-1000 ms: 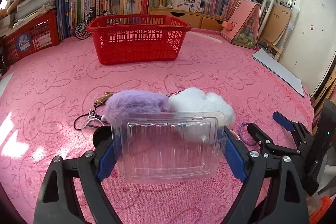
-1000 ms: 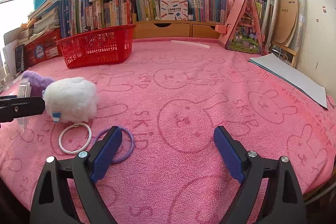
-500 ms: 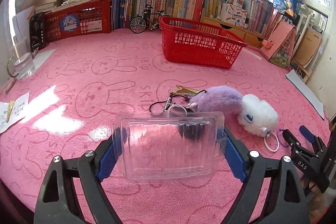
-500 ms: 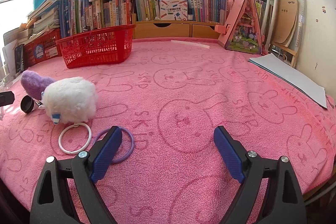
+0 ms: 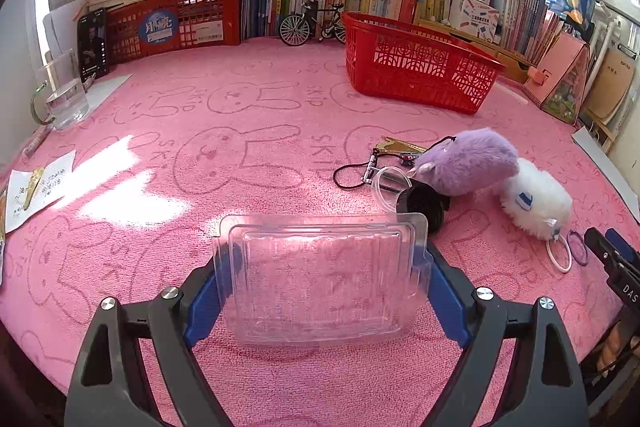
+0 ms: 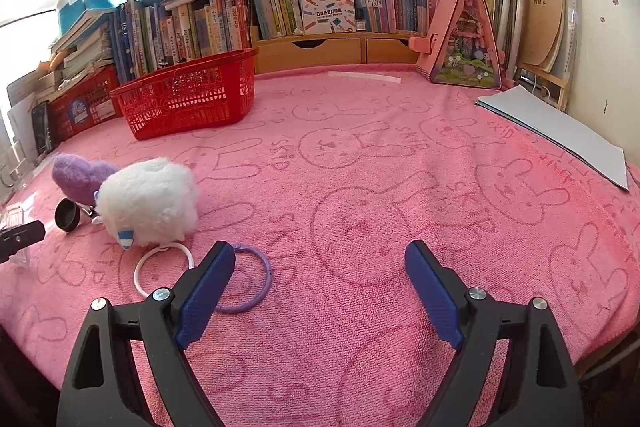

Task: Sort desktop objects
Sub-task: 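Lift the clear plastic box off the cloth with the left gripper, then grasp the white fluffy plush with the right gripper while the left gripper holds the box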

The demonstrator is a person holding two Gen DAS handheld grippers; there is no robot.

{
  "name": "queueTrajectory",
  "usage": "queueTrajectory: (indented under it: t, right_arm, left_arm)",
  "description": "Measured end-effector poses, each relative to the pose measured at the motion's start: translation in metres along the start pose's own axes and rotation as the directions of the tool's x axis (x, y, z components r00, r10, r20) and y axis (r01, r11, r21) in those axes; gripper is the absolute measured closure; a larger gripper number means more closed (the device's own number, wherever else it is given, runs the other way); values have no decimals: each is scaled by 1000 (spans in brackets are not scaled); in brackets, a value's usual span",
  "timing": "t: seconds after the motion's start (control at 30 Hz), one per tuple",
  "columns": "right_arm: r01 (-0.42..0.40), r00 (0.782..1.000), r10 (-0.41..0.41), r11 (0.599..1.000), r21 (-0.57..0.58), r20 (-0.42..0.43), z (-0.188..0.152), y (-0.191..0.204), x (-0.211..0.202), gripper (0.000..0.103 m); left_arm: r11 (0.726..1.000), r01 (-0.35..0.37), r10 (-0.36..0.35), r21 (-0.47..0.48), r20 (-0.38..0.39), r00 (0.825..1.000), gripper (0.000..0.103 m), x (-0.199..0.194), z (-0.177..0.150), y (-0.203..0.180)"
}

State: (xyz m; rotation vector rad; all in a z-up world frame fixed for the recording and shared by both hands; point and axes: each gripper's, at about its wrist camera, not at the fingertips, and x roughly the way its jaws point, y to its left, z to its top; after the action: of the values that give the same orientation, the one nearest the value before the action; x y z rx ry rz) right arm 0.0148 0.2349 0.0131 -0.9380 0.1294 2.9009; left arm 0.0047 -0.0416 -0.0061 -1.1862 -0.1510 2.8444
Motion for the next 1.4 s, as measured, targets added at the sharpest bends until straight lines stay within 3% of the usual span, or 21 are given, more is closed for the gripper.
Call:
queueTrajectory:
  t: [0.2,0.37,0.53,1.03,1.4]
  right_arm:
    - [-99,994,100,995,-19,38,21,13,-16,14]
    - [-231,973,229,962,-148,-32,35,55,-4,14]
    - [-215,976,202,942,-258,-76,37,96,21,14]
    - [-265,946,198,929,-259,-256,36,118,67,14]
    - [-260,945,192,931,-256,-263,36,119,68,13]
  left_arm:
    - [998,-57,56,39,24,998,15,4,-3,-6]
    - [996,-74,72,55,38,997,14,6,-4,-7]
    - [995,-83,81,57,40,996,13,7,-4,-9]
    - [994,-95,93,58,43,995,12,7,-4,-10]
    - [994,-97,94,58,46,995,12,7,-4,-10]
